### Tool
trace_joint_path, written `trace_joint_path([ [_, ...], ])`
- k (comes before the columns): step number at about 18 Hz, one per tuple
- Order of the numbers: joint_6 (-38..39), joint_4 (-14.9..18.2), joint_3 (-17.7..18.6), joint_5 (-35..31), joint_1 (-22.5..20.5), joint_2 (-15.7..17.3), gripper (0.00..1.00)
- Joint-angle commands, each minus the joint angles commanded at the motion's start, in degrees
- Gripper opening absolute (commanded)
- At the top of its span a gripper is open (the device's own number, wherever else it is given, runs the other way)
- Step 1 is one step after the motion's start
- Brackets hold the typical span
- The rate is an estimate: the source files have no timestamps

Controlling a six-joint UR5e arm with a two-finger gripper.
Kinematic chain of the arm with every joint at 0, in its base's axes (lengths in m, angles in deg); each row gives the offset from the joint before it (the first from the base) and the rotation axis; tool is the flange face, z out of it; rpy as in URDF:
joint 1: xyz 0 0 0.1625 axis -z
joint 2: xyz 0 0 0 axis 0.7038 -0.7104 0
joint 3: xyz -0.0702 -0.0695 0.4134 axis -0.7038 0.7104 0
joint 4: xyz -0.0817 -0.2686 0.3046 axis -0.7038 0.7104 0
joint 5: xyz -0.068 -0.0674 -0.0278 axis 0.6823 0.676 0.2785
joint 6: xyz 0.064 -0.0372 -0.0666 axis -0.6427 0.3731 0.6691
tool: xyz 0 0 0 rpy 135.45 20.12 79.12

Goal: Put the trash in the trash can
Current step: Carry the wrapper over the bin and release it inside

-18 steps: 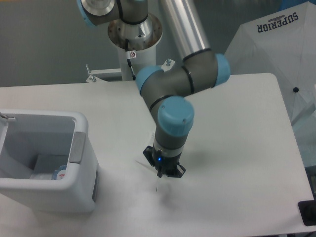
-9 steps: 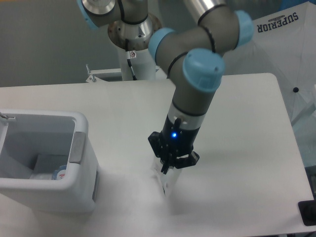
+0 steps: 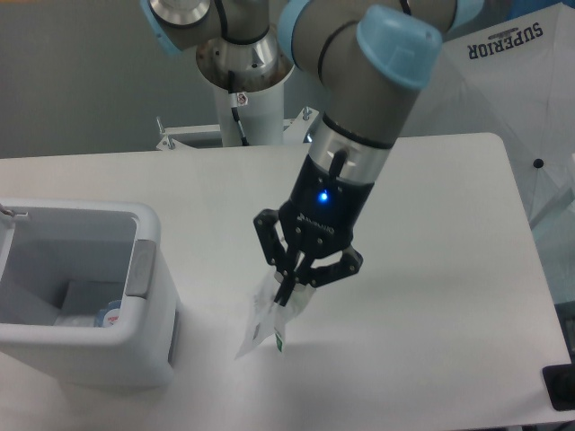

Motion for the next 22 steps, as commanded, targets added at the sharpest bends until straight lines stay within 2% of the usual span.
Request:
trace_joint_path([
  [2,2.0,-0.5,-0.4,2.1,0.3,0.4,0.00],
  [8,10.1,-4.6,-1.6,6.0,1.0,4.6,0.00],
  [14,12.5,-5.2,-1.5,9.2,2.1,8.1,0.00],
  [17,13.0,-6.9,-1.2,9.1,4.2,8.7,0.00],
  [20,12.9,-7.1,-1.0,9.1,6.2,8.7,0.00],
  [22,12.8,-9.4,0.0,8.8,7.8,8.4,0.00],
])
